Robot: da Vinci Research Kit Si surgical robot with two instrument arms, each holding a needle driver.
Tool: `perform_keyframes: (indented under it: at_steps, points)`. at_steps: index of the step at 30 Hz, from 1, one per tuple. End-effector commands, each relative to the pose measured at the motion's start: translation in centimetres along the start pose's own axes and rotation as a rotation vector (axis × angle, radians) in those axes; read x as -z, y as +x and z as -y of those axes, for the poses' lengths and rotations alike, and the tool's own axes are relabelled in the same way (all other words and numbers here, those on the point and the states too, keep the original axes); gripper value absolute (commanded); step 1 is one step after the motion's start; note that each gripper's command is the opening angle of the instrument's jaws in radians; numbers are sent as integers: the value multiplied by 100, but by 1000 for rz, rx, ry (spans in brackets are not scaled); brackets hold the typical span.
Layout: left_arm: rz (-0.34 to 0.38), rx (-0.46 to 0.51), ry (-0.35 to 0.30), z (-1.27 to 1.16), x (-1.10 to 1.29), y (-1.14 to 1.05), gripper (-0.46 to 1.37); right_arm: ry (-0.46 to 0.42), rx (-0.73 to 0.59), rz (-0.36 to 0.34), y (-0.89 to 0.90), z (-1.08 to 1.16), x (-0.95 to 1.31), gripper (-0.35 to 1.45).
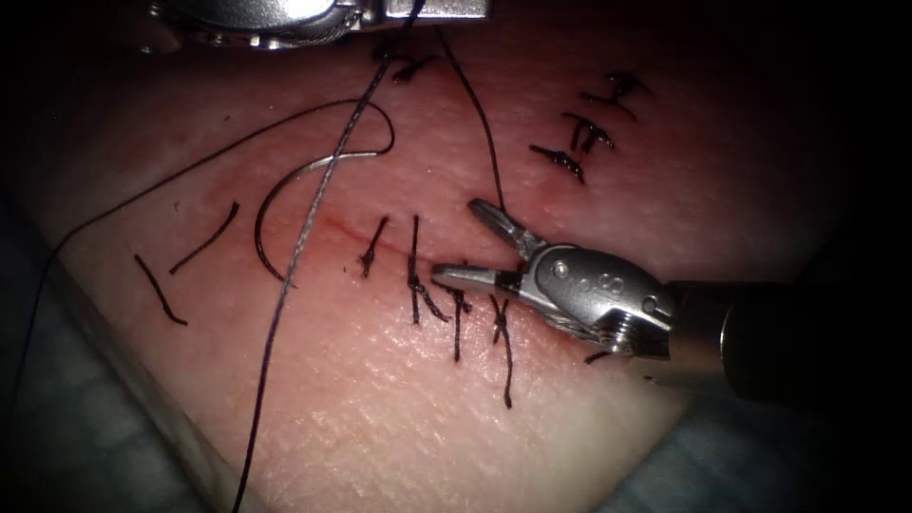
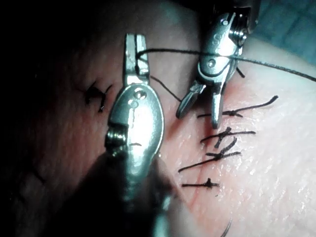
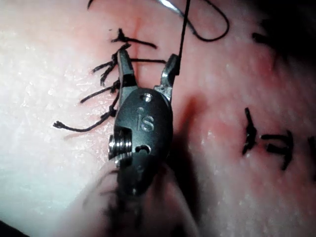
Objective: Wound Closure
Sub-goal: Use scissors built into right jaws to cut the suture, then set the suture down
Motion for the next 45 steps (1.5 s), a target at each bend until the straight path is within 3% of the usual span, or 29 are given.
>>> perform_keyframes:
  at_steps: [1,8,14,22,26,36,39,45]
  points:
    - [-10,-5,1,-1,-2,1,-35,-11,22,9,0,-7,6,101]
    - [-42,-12,18,-12,-20,11,-35,-60,62,38,-7,-42,40,100]
    - [-57,-19,23,-29,-46,13,-35,-104,71,70,-19,-84,88,96]
    - [-64,-17,36,-46,-80,-2,-35,-196,70,81,-32,-136,154,96]
    - [-79,-20,32,-60,-99,-12,-35,-229,73,94,-35,-150,173,96]
    - [-86,8,54,-85,-166,-58,-35,-293,83,124,-44,-172,205,96]
    - [-98,32,27,-105,-189,-79,-35,-310,83,129,-46,-177,212,96]
    - [-131,102,-67,-170,-232,-128,-35,-321,84,133,-49,-185,224,96]
